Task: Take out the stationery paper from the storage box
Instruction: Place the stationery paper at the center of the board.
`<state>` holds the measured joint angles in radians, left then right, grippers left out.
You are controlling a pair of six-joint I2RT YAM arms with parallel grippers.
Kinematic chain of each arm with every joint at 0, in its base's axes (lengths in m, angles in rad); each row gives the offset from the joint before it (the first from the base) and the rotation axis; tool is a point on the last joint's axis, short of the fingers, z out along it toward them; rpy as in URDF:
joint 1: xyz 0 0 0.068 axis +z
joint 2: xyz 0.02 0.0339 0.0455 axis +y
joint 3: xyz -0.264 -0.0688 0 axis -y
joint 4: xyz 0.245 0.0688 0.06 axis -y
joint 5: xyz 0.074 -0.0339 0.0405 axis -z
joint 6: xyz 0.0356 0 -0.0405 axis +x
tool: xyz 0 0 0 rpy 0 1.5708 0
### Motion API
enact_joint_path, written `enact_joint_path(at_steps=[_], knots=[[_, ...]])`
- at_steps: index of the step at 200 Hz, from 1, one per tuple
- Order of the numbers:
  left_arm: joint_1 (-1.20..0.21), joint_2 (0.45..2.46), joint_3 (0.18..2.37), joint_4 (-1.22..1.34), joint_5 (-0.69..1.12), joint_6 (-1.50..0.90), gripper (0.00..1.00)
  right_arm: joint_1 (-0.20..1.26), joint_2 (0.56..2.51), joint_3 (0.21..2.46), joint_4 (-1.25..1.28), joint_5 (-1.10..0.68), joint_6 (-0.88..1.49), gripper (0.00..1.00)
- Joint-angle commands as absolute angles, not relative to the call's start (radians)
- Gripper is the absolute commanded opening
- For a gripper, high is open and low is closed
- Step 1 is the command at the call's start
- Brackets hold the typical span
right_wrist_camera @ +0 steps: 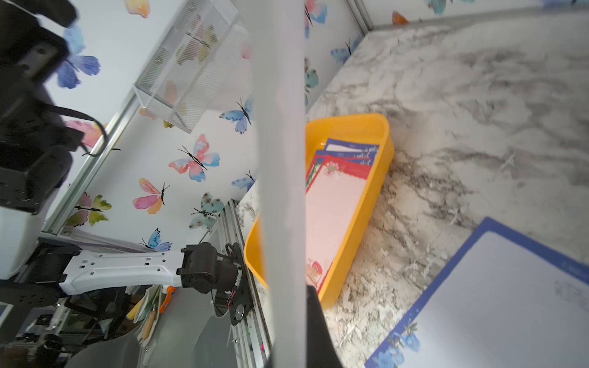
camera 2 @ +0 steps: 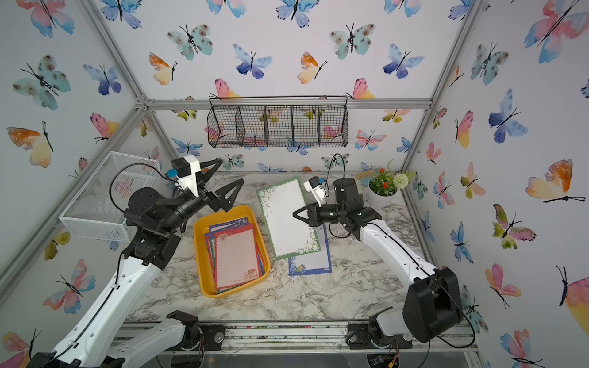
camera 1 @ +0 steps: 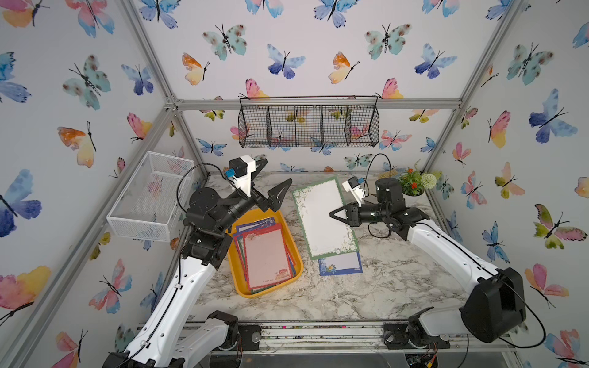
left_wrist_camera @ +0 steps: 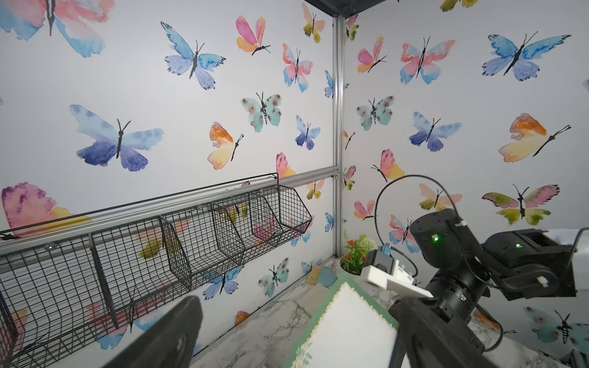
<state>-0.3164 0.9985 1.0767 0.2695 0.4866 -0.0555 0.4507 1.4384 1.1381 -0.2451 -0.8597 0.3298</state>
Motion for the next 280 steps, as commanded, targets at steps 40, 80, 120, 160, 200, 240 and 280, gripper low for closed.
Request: enact_joint_path(at_steps=[40, 80, 120, 160, 200, 240, 280], knots=[[-0.324, 1.012, 1.066, 0.239, 0.432, -0.013, 0.98, 0.425, 1.572, 1.114, -0.412, -0.889, 0.256, 0.02], [-0.325, 1.019, 1.068, 0.238, 0.433, -0.012, 0.98, 0.366, 1.615, 1.064, -0.367, -0.847, 0.279, 0.02], [-0.325, 1.026, 1.069, 0.235, 0.444, -0.012, 0.98, 0.347, 1.633, 1.019, -0.268, -0.834, 0.357, 0.02], [-0.325, 1.032, 1.066, 0.235, 0.444, -0.009, 0.98, 0.321, 1.653, 1.000, -0.220, -0.827, 0.406, 0.02], [-0.324, 1.032, 1.068, 0.232, 0.448, -0.008, 0.98, 0.304, 1.668, 0.963, -0.182, -0.822, 0.438, 0.02], [-0.324, 1.030, 1.066, 0.232, 0.446, -0.006, 0.98, 0.296, 1.681, 0.945, -0.164, -0.808, 0.451, 0.02], [-0.324, 1.023, 1.063, 0.232, 0.439, 0.000, 0.98, 0.285, 1.699, 0.933, -0.170, -0.790, 0.448, 0.02]])
